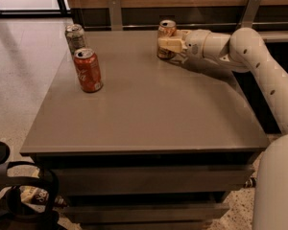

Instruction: Knock orange can over

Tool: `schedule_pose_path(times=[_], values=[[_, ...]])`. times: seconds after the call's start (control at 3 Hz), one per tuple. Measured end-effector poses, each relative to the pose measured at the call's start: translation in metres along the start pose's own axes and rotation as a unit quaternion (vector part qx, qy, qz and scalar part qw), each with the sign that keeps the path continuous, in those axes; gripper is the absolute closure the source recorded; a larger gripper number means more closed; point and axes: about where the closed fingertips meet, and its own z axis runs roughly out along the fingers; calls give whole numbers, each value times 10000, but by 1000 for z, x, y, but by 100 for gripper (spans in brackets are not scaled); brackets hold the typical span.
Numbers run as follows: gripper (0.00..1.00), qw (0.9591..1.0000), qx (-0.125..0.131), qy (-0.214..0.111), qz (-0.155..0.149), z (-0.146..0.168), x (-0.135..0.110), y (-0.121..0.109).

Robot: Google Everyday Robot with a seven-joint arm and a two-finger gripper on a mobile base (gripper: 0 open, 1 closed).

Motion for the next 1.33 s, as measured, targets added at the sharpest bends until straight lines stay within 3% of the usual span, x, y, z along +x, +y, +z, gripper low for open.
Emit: schedule_pose_path(times=[0.67, 1.0, 1.33], values=[[100, 9965, 261, 750, -278, -48, -28, -3], [100, 9905, 369, 1250, -443, -66, -40, -2], [100, 9792, 476, 1866, -644, -75, -43, -1]])
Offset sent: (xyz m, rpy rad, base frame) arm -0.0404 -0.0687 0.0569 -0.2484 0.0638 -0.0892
